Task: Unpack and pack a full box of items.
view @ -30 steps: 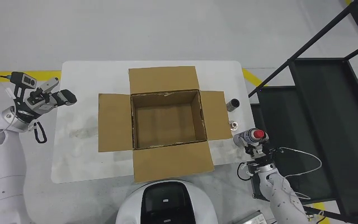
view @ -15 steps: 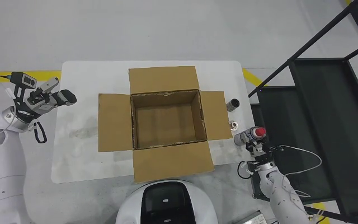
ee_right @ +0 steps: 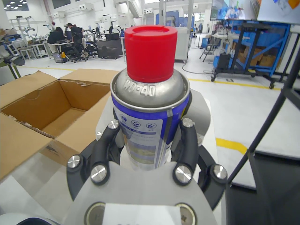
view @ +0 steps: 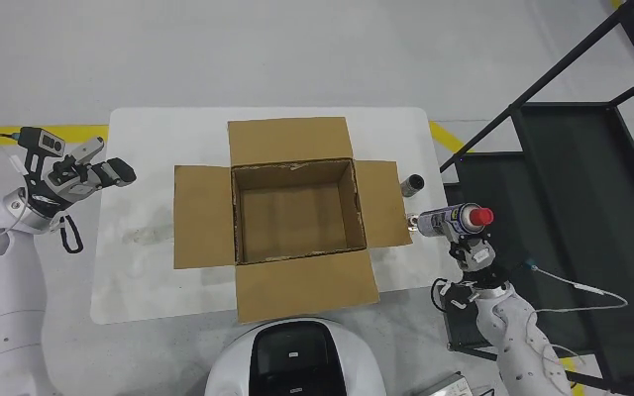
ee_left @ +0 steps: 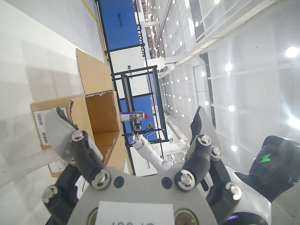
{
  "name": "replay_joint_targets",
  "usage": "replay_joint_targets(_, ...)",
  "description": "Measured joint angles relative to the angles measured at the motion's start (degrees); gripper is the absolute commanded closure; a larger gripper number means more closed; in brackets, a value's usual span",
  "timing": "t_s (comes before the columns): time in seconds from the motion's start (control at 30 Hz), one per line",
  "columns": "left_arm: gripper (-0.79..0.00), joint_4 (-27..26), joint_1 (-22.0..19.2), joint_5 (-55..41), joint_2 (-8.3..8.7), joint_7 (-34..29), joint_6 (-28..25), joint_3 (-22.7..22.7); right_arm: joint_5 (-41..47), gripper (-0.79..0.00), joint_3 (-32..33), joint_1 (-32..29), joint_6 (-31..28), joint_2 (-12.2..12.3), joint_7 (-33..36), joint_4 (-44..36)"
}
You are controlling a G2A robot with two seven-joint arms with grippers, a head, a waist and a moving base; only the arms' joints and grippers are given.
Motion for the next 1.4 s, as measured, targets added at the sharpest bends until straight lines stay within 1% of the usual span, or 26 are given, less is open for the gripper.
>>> replay_joint_targets(0.13, -0.785, 0.0, 0.0, 0.0, 0.0, 0.0, 0.0, 0.0, -1.97, 0.0, 0.48, -1.96, -0.11, 0.25, 6.06, -10.52)
replay_joint_targets(0.23, -0.785, 0.0, 0.0, 0.0, 0.0, 0.0, 0.0, 0.0, -4.35, 0.0, -0.66, -1.19, -0.97, 0.43, 11.29, -15.48)
replay_joint_targets(0.43, -0.785, 0.0, 0.0, 0.0, 0.0, 0.0, 0.0, 0.0, -9.47, 0.0, -5.87, 2.49, -3.24, 0.62, 20.59, -20.89)
replay_joint_targets(0.5, -0.785, 0.0, 0.0, 0.0, 0.0, 0.0, 0.0, 0.0, -11.05, 0.0, -7.53, 3.66, -3.74, 0.65, 22.49, -22.2)
replay_joint_targets(0.57, -0.785, 0.0, 0.0, 0.0, 0.0, 0.0, 0.0, 0.0, -11.85, 0.0, -9.73, 5.05, -4.53, 0.62, 23.14, -22.92)
replay_joint_targets(0.7, -0.785, 0.0, 0.0, 0.0, 0.0, 0.0, 0.0, 0.0, -13.14, 0.0, -13.17, 7.46, -5.43, 0.54, 24.08, -21.92)
replay_joint_targets(1.3, -0.785, 0.0, 0.0, 0.0, 0.0, 0.0, 0.0, 0.0, -12.97, 0.0, -13.18, 7.47, -5.42, 0.53, 24.03, -21.88)
replay_joint_targets(1.37, -0.785, 0.0, 0.0, 0.0, 0.0, 0.0, 0.0, 0.0, -14.25, 0.0, -13.32, 7.84, -4.99, 0.61, 25.7, -23.01)
replay_joint_targets(1.4, -0.785, 0.0, 0.0, 0.0, 0.0, 0.0, 0.0, 0.0, -15.33, 0.0, -13.43, 8.19, -4.95, 0.67, 27.82, -24.21)
